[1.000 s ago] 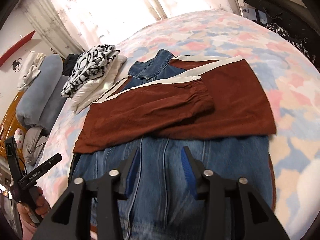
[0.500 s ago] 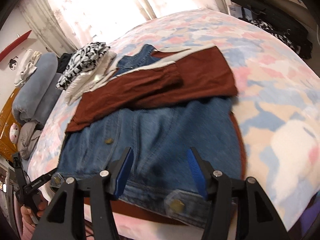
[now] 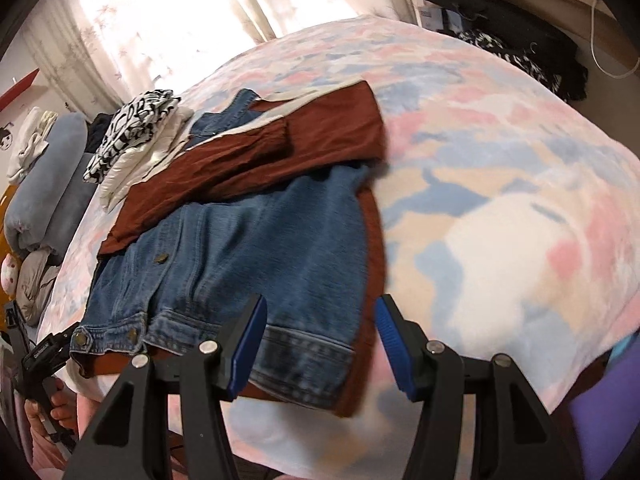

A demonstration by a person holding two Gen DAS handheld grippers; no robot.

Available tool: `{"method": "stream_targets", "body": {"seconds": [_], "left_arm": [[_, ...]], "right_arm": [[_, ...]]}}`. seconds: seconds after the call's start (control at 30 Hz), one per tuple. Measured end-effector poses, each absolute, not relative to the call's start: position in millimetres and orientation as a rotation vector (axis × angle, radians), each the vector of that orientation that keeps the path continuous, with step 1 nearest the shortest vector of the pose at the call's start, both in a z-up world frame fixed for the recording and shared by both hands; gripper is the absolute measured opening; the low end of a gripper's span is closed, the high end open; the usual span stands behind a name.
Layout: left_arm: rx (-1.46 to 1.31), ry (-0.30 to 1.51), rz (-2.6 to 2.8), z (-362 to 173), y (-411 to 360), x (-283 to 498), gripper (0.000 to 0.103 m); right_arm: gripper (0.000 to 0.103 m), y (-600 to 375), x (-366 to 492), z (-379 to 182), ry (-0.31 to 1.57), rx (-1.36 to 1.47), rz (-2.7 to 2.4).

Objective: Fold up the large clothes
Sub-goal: 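Position both tools at the denim waistband hem of the jacket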

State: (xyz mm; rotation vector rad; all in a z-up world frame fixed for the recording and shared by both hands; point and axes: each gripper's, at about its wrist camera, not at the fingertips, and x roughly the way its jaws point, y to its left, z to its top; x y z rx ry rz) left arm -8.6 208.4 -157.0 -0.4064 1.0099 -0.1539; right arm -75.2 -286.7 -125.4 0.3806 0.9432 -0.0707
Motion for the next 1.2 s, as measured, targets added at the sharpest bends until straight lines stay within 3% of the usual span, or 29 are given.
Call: {"method": "stream_targets", "body": {"seconds": [0.27,0.63,0.9,1.2], "left_arm": [[-0.475,1.002,-0.209,-162,211,-9,0.081],[-0.53,0.979,-0.269,-170,207,-3,0.101],[-0.524,0.984,-0.289,-170,204,2,0.102],[-0.583,1.003,-0.42,-175,200,-3,0.102]], "right_arm": [[0.057,-302,-75,-141,0.953,0.484,-0.027],[0.063,-314,-78,-155,0.94,0.618,0.047],[0.071,-303,-75,-160,0.941,0.614,0.117],[0.071,-316,-79,-171,0.913,0.795,0.329]]}}
